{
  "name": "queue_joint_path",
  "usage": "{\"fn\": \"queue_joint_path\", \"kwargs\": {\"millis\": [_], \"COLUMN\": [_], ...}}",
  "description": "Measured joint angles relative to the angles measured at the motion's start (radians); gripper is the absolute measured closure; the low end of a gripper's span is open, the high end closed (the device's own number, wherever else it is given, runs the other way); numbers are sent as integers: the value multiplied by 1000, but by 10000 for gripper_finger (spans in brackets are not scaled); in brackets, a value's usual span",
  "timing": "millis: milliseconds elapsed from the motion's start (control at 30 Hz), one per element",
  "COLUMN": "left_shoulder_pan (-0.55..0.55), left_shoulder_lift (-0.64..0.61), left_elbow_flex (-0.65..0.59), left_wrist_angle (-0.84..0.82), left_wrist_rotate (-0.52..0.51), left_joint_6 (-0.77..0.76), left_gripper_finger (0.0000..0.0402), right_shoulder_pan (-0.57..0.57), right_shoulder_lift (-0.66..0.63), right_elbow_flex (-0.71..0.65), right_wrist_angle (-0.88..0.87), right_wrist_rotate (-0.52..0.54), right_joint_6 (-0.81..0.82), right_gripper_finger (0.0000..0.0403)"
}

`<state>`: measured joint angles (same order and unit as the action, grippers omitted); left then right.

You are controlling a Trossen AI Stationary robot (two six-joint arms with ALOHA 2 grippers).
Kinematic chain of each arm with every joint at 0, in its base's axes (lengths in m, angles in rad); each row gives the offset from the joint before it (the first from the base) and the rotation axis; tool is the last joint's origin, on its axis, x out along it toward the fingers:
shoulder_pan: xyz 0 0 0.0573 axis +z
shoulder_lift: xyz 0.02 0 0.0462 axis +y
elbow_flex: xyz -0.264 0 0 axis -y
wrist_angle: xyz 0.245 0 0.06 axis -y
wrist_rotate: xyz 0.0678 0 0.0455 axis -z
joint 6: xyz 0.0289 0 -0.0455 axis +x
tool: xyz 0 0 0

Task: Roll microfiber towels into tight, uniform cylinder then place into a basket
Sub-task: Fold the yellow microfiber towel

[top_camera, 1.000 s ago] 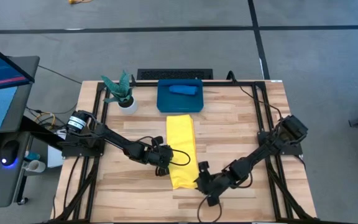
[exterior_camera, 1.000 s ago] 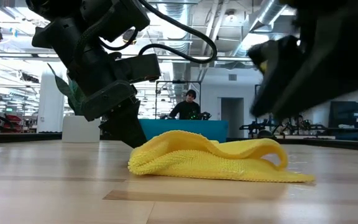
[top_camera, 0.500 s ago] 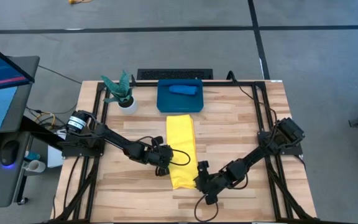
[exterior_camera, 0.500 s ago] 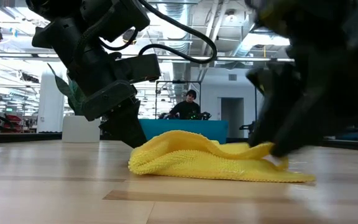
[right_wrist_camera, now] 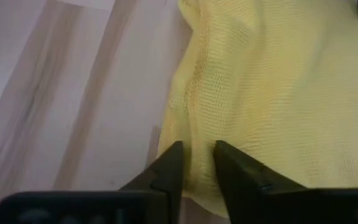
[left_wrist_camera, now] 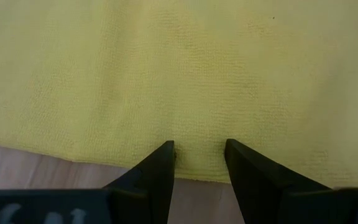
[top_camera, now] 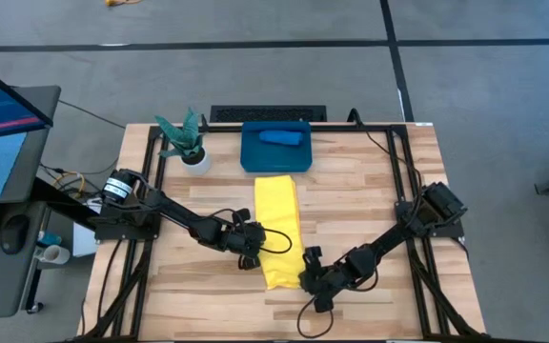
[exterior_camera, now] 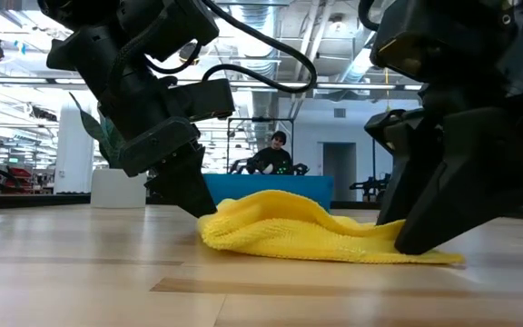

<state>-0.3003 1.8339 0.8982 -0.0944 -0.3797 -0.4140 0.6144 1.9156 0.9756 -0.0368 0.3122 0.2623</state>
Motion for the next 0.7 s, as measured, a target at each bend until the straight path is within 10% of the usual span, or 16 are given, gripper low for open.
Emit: {"fn": "queue_joint_path", "kwargs": {"millis": [333,700], "left_shoulder_pan": [-1,0], "left_shoulder_lift": [1,1], "left_elbow_flex": [0,0], "left_wrist_angle": [-4,-7], "left_wrist_rotate": [-23,-36], "left_joint_6": [-38,-39], "left_gripper_finger": [262,262], "right_shoulder_pan": [21,24], "right_shoulder_lift": [-1,3], "right_elbow_flex": [55,78], "right_wrist_angle": [-50,-93], "right_wrist_rotate": [-74,-67], "right_joint_6": [1,26], "right_gripper_finger": [395,340]}}
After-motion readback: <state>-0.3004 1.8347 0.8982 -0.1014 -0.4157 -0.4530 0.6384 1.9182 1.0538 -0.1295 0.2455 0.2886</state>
